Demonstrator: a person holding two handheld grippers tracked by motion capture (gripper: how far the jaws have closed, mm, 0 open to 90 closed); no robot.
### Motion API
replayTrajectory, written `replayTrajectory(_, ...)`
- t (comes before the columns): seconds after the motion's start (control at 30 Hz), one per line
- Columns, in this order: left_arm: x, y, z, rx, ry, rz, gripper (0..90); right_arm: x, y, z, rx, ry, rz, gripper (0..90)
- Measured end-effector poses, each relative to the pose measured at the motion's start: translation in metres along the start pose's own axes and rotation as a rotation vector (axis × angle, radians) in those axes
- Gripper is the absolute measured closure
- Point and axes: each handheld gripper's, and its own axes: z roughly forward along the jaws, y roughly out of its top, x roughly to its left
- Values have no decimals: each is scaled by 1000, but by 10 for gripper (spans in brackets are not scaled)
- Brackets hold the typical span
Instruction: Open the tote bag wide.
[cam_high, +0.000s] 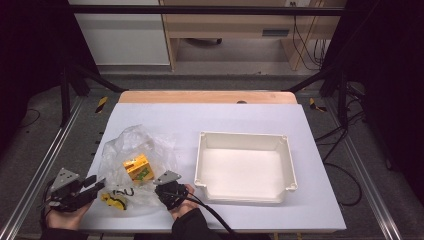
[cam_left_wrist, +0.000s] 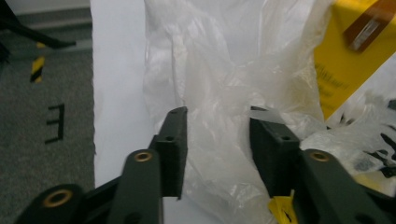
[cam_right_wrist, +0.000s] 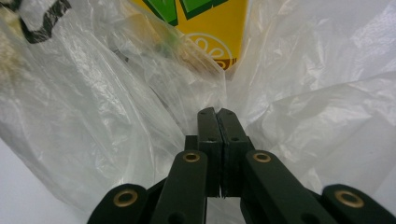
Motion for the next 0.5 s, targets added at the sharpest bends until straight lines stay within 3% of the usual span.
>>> replayTrajectory(0.03, 0, 0, 0, 0, 0, 0, 542, 0, 0, 0, 0, 0, 0, 894)
replayTrajectory(0.13, -6, 10, -14, -75, -5, 13, 508, 0, 0, 0, -2, 5, 7, 894)
replayTrajectory(0.37, -13, 22, -29, -143, -26, 18, 483, 0, -1, 0, -7, 5, 5, 894)
replayTrajectory(0.47, -17, 29, -34, -159, -38, 39, 481, -1, -2, 0, -12, 12, 11, 895)
replayTrajectory(0.5, -22, 35, -34, -167, -47, 63, 482, -2, -2, 0, -9, 15, 13, 894)
